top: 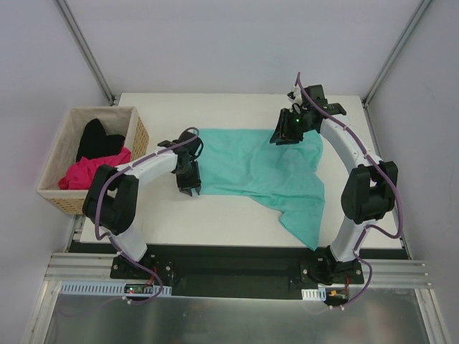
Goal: Fold and stack the t-shirts
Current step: Flatten out the tshirt
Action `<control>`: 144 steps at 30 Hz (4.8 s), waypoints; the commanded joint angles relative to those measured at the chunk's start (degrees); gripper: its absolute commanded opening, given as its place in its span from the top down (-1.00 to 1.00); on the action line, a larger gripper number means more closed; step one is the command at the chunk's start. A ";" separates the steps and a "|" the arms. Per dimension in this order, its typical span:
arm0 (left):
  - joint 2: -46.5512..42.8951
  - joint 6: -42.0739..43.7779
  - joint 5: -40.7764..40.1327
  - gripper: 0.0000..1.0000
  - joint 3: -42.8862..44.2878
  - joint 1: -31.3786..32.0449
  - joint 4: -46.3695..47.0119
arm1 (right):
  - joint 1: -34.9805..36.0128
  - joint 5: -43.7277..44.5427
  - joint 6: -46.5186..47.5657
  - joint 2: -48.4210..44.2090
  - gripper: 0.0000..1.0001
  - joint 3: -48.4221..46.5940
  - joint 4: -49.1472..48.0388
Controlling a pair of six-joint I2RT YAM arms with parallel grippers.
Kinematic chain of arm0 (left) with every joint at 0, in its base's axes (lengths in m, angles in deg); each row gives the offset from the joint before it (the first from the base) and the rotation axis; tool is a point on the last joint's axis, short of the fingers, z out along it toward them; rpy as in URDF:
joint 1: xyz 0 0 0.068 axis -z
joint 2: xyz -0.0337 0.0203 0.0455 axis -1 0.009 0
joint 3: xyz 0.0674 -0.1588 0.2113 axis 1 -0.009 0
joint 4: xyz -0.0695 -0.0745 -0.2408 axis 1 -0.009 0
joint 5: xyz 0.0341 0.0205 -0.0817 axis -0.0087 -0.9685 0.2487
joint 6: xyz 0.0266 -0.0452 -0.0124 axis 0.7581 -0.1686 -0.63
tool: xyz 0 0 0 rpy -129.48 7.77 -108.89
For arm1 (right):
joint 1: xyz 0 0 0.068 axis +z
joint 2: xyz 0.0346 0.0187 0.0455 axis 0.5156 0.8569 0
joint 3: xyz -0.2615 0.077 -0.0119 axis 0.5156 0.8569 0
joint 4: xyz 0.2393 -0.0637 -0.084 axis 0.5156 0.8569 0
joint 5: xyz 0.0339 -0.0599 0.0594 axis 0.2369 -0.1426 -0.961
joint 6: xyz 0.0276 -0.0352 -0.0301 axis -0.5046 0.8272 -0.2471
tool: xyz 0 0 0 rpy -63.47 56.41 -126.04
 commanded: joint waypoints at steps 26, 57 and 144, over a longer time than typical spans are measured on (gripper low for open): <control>4.10 2.03 -0.80 0.42 3.55 -2.60 -1.70 | 0.35 1.35 0.02 -0.14 0.30 -5.43 2.83; 3.32 5.11 5.97 1.00 8.91 -5.94 -1.08 | 1.67 2.93 -0.07 0.21 0.31 -6.49 3.80; 11.31 0.97 -2.47 0.41 20.87 -6.73 -5.04 | 19.42 3.99 1.69 -4.27 0.42 8.72 1.87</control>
